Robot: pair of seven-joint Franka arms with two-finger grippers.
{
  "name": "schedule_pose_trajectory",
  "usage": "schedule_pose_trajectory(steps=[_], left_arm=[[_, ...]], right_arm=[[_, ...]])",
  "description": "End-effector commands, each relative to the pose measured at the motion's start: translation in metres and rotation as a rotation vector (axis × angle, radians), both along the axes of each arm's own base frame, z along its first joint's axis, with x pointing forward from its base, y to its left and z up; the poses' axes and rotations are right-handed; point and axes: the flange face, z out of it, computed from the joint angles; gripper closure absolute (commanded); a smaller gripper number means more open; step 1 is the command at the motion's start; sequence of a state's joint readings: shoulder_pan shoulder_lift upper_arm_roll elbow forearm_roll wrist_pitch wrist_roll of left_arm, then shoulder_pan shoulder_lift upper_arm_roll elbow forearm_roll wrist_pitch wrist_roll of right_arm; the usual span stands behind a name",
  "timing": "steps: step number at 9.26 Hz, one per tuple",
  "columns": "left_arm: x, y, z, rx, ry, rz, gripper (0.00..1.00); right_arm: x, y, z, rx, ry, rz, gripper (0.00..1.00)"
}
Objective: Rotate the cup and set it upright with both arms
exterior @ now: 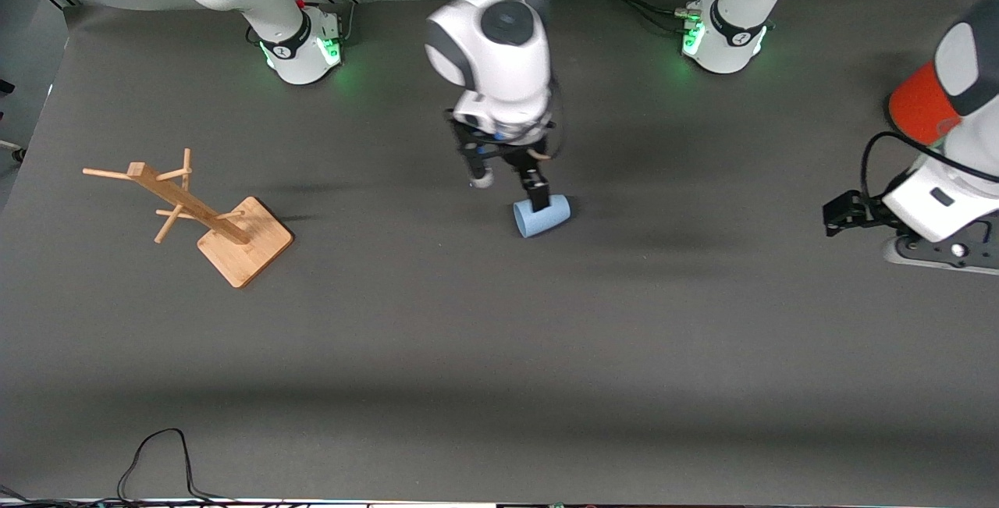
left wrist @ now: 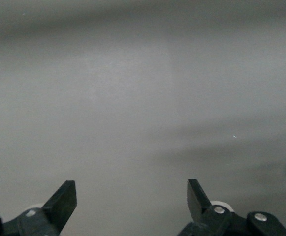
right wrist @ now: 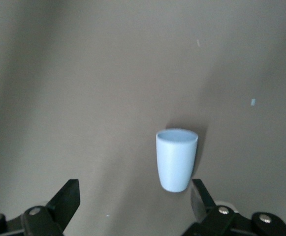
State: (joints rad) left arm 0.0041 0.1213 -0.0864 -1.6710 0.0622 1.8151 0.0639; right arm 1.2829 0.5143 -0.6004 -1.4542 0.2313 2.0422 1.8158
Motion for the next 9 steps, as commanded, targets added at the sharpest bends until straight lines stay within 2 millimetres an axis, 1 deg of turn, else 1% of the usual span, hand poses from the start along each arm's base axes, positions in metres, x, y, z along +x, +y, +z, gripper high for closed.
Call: schedule_pose_trajectory(steps=[1,2,3,4,5,6,7,8,9], left_arm=[[-0.007,-0.065,-0.006,0.012,0.007,0.036,0.00],[-0.008,-0.106,-0.016,0.022,0.000,0.063,0.00],[-0.006,-0.159,-0.031,0.036,0.000,0.088,0.00],[0.000,-0.210,-0.050,0.058,-0.011,0.126,0.00],[0.003,-0.269,-0.071,0.067,-0.031,0.175,0.00],[0.002,-0.322,-0.100,0.076,-0.038,0.206,0.00],[0.006,-0.363,-0.127,0.082,-0.060,0.240,0.00],[0.006,-0.390,-0.153,0.085,-0.075,0.262,0.00],[-0.005,-0.424,-0.181,0.078,-0.119,0.255,0.00]], right_arm=[[0.035,-0.089,0.061,-0.041,0.011,0.232,0.00],[0.053,-0.132,0.084,-0.056,0.008,0.323,0.00],[0.068,-0.173,0.102,-0.068,0.005,0.410,0.00],[0.076,-0.205,0.111,-0.071,-0.002,0.473,0.00],[0.084,-0.251,0.123,-0.064,-0.003,0.561,0.00],[0.091,-0.298,0.130,-0.057,-0.003,0.647,0.00],[0.092,-0.338,0.139,-0.042,0.014,0.735,0.00],[0.094,-0.370,0.145,-0.049,0.021,0.814,0.00],[0.096,-0.402,0.149,-0.071,0.018,0.901,0.00]])
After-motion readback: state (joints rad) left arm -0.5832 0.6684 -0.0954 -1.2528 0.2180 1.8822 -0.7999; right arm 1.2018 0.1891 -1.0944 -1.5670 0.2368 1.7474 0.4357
